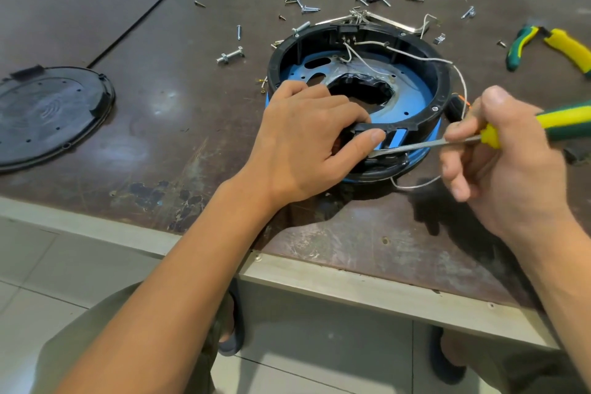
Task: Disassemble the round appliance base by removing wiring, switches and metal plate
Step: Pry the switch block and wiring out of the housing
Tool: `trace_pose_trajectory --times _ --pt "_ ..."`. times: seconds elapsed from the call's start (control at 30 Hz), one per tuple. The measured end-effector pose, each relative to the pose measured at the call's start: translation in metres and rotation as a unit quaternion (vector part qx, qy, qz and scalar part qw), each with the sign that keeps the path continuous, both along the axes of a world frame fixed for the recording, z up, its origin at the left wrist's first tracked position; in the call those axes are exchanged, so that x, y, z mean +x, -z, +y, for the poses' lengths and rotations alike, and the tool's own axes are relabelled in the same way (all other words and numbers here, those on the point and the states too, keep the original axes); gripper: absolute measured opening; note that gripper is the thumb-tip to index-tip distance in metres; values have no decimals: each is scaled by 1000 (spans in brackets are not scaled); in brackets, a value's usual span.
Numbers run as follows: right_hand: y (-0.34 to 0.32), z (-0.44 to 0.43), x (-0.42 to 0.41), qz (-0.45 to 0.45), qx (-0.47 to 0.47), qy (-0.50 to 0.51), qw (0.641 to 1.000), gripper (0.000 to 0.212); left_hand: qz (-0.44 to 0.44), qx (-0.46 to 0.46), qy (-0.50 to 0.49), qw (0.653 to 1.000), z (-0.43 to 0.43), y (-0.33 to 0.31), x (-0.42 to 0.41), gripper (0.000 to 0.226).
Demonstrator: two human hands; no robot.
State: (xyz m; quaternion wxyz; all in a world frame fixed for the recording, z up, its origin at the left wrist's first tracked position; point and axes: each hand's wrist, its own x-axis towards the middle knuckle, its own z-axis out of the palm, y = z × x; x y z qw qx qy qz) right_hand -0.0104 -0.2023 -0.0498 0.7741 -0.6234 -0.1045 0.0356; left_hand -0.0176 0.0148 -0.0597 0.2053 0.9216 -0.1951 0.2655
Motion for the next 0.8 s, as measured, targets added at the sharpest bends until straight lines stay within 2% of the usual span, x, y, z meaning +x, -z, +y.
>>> trace_pose_trajectory --times 0.07,0.1,0.17,0.23,0.33,0.4,0.8 --pt "0 3 -10 -125 -66 -23 990 41 0 1 -1 1000 0 0 0 39" --pt "0 5 -13 -148 -77 -32 985 39 1 2 -2 1000 0 -1 0 39" --pt "-1 10 -13 -107 -56 -5 993 39 4 4 -3 1000 0 -1 0 39" --pt "0 13 -8 -13 -16 25 999 42 6 5 -3 1000 0 0 0 40" --pt "3 15 0 104 36 31 993 49 3 1 -1 1000 0 0 0 41" --pt "2 16 2 144 60 23 988 52 1 -1 -1 1000 -1 0 0 41" --pt "0 13 3 117 62 -19 991 52 -10 9 -1 1000 1 0 1 42"
